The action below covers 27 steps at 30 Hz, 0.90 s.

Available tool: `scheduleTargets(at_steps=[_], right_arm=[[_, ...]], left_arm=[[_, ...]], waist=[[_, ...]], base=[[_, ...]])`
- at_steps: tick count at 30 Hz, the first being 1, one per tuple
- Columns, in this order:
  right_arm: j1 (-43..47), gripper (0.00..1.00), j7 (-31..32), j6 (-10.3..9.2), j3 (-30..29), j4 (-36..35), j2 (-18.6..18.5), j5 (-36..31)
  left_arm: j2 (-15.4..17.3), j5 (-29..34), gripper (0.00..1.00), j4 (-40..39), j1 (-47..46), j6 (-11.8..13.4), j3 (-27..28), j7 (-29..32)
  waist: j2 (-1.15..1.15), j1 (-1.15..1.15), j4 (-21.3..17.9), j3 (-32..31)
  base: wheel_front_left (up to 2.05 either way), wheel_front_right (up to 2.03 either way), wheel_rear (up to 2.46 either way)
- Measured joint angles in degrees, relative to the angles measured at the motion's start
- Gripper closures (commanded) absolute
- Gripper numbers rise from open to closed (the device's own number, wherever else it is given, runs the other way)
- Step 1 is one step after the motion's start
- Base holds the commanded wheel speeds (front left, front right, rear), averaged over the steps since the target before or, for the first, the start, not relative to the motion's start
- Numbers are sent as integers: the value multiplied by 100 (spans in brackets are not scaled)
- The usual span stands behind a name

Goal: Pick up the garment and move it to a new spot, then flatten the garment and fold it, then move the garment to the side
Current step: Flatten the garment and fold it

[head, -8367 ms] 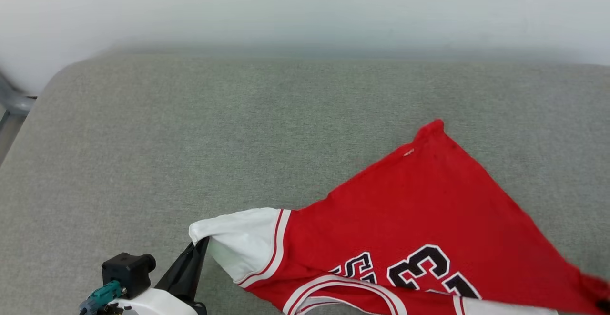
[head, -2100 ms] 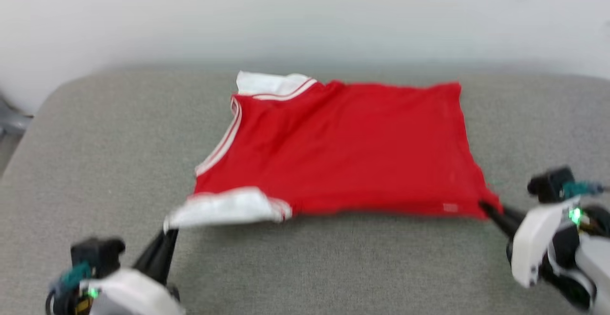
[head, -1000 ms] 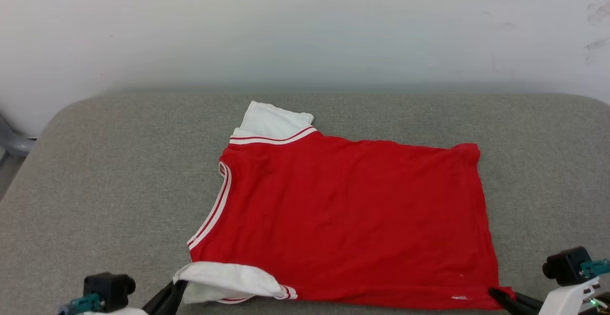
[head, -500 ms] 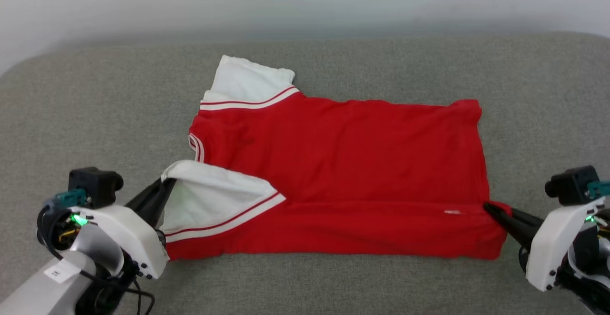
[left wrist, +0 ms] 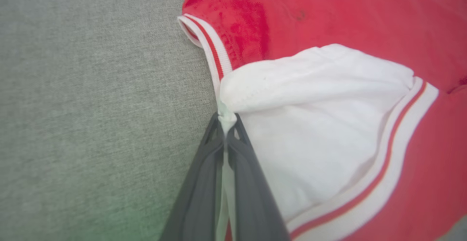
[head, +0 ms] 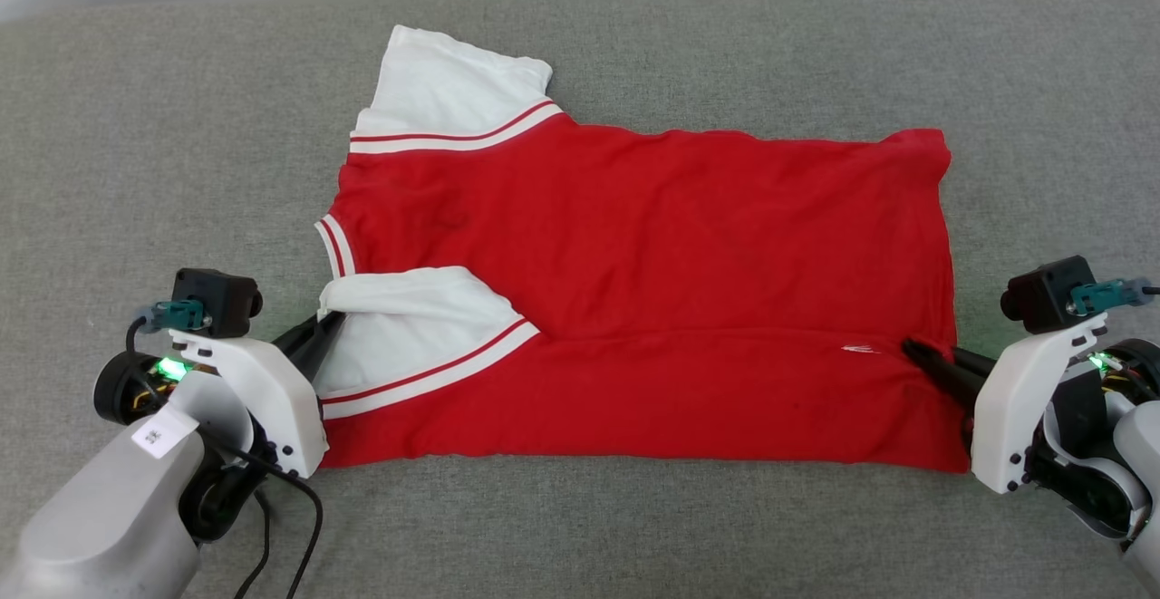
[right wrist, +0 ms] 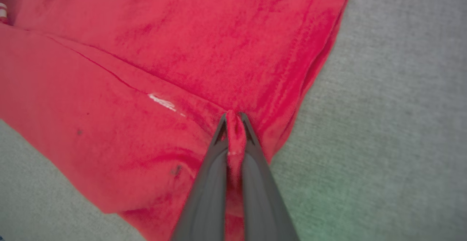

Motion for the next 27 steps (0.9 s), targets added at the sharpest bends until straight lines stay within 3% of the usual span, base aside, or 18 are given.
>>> scheduleTargets(at_steps=[5, 6, 7, 8, 13, 18, 27], right_arm=[[-77, 100, -136, 0, 182, 204, 36, 42], [-78, 100, -174, 0, 212, 222, 44, 62], [-79, 83, -238, -1, 245, 241, 47, 57], [-79, 0, -302, 0, 261, 258, 44, 42], [-34, 0, -692, 0, 205, 209, -36, 20], [258, 0, -922, 0, 78, 89, -176, 21], [524, 0, -1003, 0, -164, -64, -156, -81]], left_arm=[[-243, 40, 100, 615, -132, -178, -101, -188], [-282, 43, 89, 711, -142, -198, -116, -227], [-319, 43, 49, 793, -151, -215, -133, -263], [-349, 63, 0, 861, -175, -223, -129, -357], [-368, 158, 0, 944, -376, -267, -130, -571], [-180, 73, 0, 632, -612, -330, -126, -260], [257, -787, 0, -200, -1054, -393, -226, 1762]], waist=[[0, 0, 20, -71], [0, 0, 21, -100], [0, 0, 20, -132], [0, -1, 20, -168], [0, -1, 75, -381], [0, -1, 187, -624], [0, -2, 350, -917]], base=[[0, 0, 0], [0, 0, 0], [0, 0, 0], [0, 0, 0], [0, 0, 0], [0, 0, 0], [0, 0, 0]])
